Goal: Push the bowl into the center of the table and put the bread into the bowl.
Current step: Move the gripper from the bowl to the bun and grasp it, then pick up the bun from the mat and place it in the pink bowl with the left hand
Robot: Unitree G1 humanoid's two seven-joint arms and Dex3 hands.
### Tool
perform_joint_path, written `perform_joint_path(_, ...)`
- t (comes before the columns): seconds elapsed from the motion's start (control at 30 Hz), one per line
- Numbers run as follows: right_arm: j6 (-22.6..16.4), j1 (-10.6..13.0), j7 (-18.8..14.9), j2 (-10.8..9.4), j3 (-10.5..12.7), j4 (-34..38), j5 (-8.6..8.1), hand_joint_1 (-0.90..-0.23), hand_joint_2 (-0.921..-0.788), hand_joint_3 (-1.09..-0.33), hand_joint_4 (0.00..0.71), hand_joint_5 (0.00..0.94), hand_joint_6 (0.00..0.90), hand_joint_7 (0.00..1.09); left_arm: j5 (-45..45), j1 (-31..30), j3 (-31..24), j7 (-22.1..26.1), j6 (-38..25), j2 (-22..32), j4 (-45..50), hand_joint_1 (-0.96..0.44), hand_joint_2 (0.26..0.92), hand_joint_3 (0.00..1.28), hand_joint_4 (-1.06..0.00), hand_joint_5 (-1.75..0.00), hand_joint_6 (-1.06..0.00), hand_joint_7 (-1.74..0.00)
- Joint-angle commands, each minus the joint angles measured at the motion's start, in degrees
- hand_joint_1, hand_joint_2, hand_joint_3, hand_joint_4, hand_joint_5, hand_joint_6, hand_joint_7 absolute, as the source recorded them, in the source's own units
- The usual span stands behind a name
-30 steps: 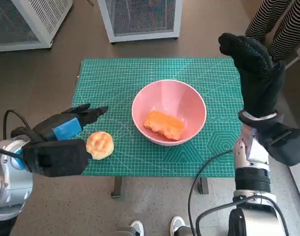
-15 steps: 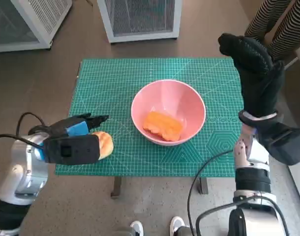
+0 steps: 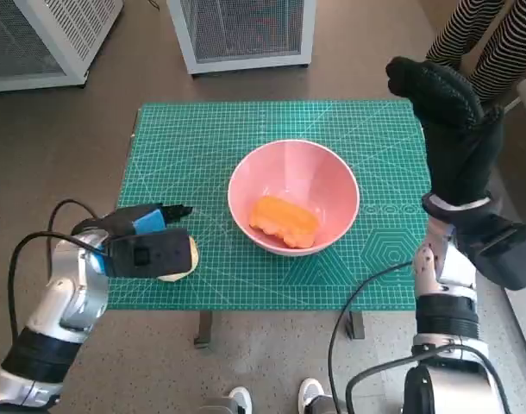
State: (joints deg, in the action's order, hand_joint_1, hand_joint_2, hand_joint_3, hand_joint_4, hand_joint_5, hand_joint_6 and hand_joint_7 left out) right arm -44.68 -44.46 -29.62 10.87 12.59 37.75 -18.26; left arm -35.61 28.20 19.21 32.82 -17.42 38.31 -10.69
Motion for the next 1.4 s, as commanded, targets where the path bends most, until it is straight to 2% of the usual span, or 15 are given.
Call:
perform_joint_path(0.03, 0.9, 1.5, -0.7, 0.3, 0.0, 0.0, -0.64, -0.563, -0.921, -0.733, 0.233, 0.003, 0.017, 0.63, -0.7, 0.0, 0.5, -2.3, 2.6, -0.3, -2.8, 0.01, 0.808, 0.02, -0.63, -0.14, -0.69, -0.15)
perform_joint_path(0.07, 0.9, 1.5, -0.8, 0.4, 0.0, 0.0, -0.65, -0.563, -0.921, -0.733, 0.233, 0.003, 0.017, 0.63, -0.6, 0.0, 0.5, -2.6, 3.1, -0.3, -3.2, 0.02, 0.819, 0.02, -0.67, -0.3, -0.72, -0.22)
perform_joint_path(0.1, 0.9, 1.5, -0.8, 0.4, 0.1, 0.0, -0.63, -0.564, -0.921, -0.732, 0.233, 0.003, 0.017, 0.63, -0.6, 0.0, 0.5, -3.0, 3.7, -0.2, -3.6, 0.02, 0.828, 0.01, -0.66, -0.47, -0.71, -0.3)
perform_joint_path(0.13, 0.9, 1.5, -0.8, 0.4, 0.1, 0.0, -0.6, -0.564, -0.921, -0.732, 0.233, 0.003, 0.017, 0.63, -0.5, 0.0, 0.5, -3.2, 4.2, -0.2, -3.9, 0.02, 0.847, 0.02, -0.67, -0.61, -0.69, -0.46)
perform_joint_path(0.17, 0.9, 1.5, -0.7, 0.4, 0.1, 0.0, -0.54, -0.564, -0.921, -0.732, 0.233, 0.003, 0.017, 0.63, -0.5, -0.1, 0.4, -3.5, 4.8, -0.1, -4.2, 0.01, 0.873, 0.05, -0.67, -0.83, -0.65, -0.71)
perform_joint_path(0.2, 0.9, 1.4, -0.7, 0.4, 0.1, 0.1, -0.49, -0.563, -0.921, -0.732, 0.233, 0.003, 0.017, 0.63, -0.5, -0.1, 0.4, -3.7, 5.3, -0.1, -4.5, 0.01, 0.89, 0.05, -0.68, -0.97, -0.65, -0.85)
perform_joint_path(0.3, 0.9, 1.4, -0.6, 0.5, 0.1, 0.1, -0.41, -0.562, -0.921, -0.731, 0.233, 0.003, 0.017, 0.63, 0.0, -0.2, 0.2, -4.2, 7.0, 0.0, -5.6, 0.0, 0.906, 0.04, -0.71, -1.11, -0.68, -0.99)
perform_joint_path(0.5, 0.7, 1.3, -0.5, 0.4, 0.1, 0.3, -0.17, -0.561, -0.921, -0.731, 0.234, 0.003, 0.016, 0.63, 0.0, -0.2, 0.2, -4.3, 9.1, 0.4, -6.7, 0.0, 0.912, 0.03, -0.72, -1.14, -0.7, -1.08)
perform_joint_path(1.0, 0.6, 1.3, -0.7, 0.4, 0.2, 0.6, -0.29, -0.562, -0.921, -0.729, 0.236, 0.003, 0.017, 0.63, 0.0, -0.7, -0.6, -2.9, 9.1, 1.4, -5.2, 0.0, 0.92, 0.04, -0.72, -1.19, -0.65, -1.08)
perform_joint_path(1.4, 0.5, 1.3, -1.3, 0.5, 0.4, 1.1, -0.67, -0.563, -0.921, -0.724, 0.238, 0.003, 0.023, 0.62, 2.4, -1.2, -5.3, -0.7, 7.2, 2.6, 3.7, 0.0, 0.919, 0.05, -0.72, -1.16, -0.65, -1.12)
